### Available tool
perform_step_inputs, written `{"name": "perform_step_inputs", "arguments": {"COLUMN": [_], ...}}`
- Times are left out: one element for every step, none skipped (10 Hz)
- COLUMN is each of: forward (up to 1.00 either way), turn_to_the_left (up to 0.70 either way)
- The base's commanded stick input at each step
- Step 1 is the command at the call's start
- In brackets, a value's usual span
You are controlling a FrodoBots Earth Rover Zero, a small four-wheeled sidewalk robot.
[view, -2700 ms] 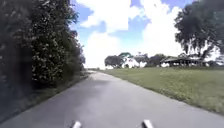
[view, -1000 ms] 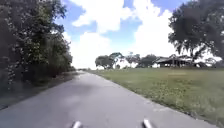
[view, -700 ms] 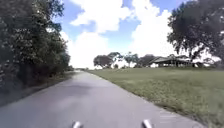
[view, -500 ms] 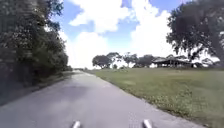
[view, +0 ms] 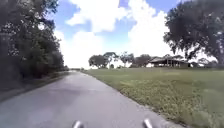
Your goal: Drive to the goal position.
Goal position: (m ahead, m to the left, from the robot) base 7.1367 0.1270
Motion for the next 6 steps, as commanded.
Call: {"name": "perform_step_inputs", "arguments": {"forward": [0.7, 0.7, 0.7, 0.0, 0.0, 0.0], "turn_to_the_left": [0.28, 0.35, 0.35, 0.7, 0.48, 0.04]}}
